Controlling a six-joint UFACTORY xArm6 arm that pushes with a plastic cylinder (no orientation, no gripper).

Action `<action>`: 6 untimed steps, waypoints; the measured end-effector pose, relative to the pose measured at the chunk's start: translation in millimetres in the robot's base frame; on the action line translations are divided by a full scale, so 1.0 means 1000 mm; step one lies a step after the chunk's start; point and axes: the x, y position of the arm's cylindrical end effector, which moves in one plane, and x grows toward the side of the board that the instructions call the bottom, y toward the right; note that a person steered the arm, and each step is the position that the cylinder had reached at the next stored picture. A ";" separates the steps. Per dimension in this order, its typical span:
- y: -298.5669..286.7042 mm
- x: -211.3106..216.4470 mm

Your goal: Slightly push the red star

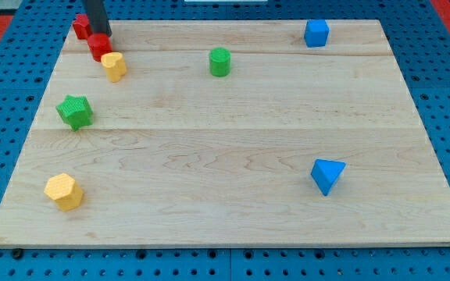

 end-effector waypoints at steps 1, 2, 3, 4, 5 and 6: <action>-0.002 0.003; -0.027 0.005; -0.046 0.034; -0.062 0.063; -0.089 0.057; -0.090 0.010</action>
